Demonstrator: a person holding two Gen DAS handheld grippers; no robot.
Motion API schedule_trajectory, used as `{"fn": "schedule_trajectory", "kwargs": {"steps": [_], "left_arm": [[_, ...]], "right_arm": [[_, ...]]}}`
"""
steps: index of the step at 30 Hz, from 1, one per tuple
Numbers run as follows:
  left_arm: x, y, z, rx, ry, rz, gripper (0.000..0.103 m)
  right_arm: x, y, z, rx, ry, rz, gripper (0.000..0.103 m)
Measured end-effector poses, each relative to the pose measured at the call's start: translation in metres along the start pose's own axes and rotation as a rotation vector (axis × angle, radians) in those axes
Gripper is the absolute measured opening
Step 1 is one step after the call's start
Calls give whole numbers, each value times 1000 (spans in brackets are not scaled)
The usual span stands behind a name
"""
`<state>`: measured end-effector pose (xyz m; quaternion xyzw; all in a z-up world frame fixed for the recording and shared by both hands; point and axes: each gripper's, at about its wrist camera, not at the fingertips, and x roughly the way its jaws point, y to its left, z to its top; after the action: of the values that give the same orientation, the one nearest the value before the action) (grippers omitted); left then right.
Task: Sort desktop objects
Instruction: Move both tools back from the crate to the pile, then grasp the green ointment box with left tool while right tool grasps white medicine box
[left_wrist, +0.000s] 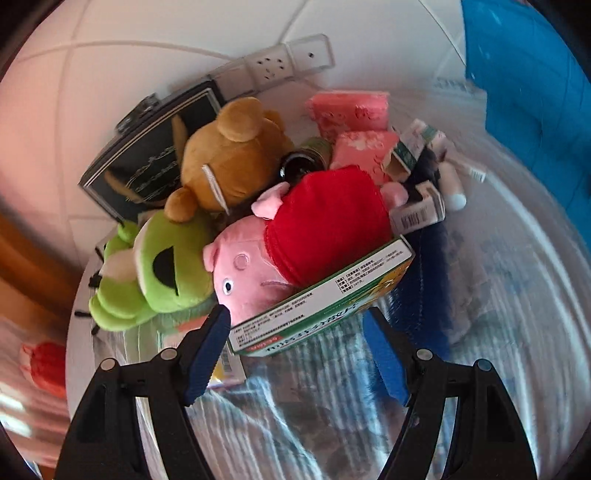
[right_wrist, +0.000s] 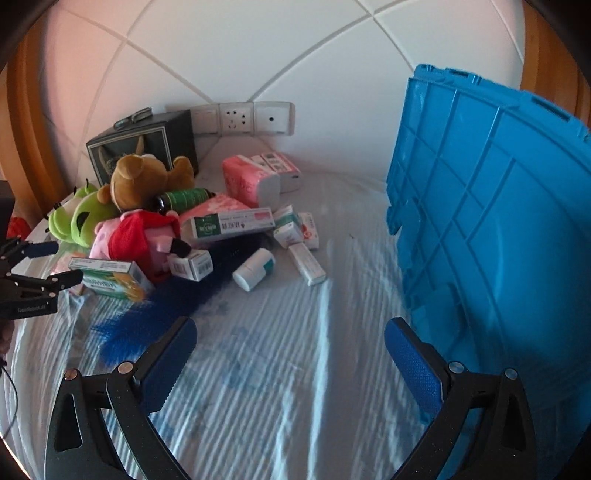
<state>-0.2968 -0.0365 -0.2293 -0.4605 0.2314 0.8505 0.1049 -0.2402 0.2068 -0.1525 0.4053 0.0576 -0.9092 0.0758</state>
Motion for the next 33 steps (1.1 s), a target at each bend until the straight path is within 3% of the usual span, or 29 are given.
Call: {"fn": "schedule_trajectory", "kwargs": {"steps": [4,9,10,14,16,17,18,20,24,31,33], "left_arm": [[31,-6,9,139,49,-49,74],[52,-6,13,136,92,-178,43],[52,-5,11,110,103,-222,36],[41,-3,-2,-27,112,-224,33],[32,9,-11,-194,130,-289,24],[29,12,-15,-248,129,-312,19],[26,17,-19,-314,132,-311,19],[26,25,-24,-397,122,-279,19],[31,33,-30,-521,107,-287,19],[23,15,-32,-495,90,-208,19],[23,13,-33,-502,93,-208,19]], "right_arm": [[30,-4,2,20,61,10,103],[67,-1,11,53,128,70,103],[72,2,13,50,138,84,103],[92,16,20,16,163,146,103],[103,24,24,5,184,189,103],[108,28,26,-7,182,205,98],[113,34,29,-28,178,218,85],[122,44,36,-57,175,242,76],[142,61,50,-97,158,311,76],[170,87,57,-163,179,337,72],[174,90,55,-163,192,343,46]]}}
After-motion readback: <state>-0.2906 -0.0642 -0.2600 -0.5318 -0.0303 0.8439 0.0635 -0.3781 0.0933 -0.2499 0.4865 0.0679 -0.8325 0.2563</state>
